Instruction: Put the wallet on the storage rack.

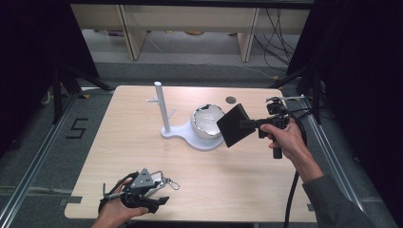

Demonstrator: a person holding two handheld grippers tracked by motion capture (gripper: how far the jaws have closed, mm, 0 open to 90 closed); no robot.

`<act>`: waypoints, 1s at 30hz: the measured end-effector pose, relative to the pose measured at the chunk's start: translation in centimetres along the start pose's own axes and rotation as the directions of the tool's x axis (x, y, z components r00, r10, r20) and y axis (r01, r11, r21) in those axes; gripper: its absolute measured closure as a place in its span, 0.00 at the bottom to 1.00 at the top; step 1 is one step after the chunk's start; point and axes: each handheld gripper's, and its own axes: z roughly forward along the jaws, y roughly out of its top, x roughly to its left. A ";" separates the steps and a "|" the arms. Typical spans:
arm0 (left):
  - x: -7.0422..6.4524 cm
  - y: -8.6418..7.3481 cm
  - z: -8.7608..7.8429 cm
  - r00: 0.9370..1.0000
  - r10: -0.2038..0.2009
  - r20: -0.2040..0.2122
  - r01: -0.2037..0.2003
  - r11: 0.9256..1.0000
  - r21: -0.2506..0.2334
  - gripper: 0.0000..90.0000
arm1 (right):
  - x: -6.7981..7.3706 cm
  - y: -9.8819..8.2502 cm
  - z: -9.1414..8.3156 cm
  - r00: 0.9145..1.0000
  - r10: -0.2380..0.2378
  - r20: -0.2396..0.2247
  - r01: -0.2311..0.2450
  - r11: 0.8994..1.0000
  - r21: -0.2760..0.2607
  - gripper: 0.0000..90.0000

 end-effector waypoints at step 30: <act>-0.1 -1.9 -0.9 0.999 -0.032 -0.005 0.032 0.999 0.014 0.38 | -1.9 3.9 4.1 0.995 0.079 0.054 -0.078 0.997 -0.018 0.86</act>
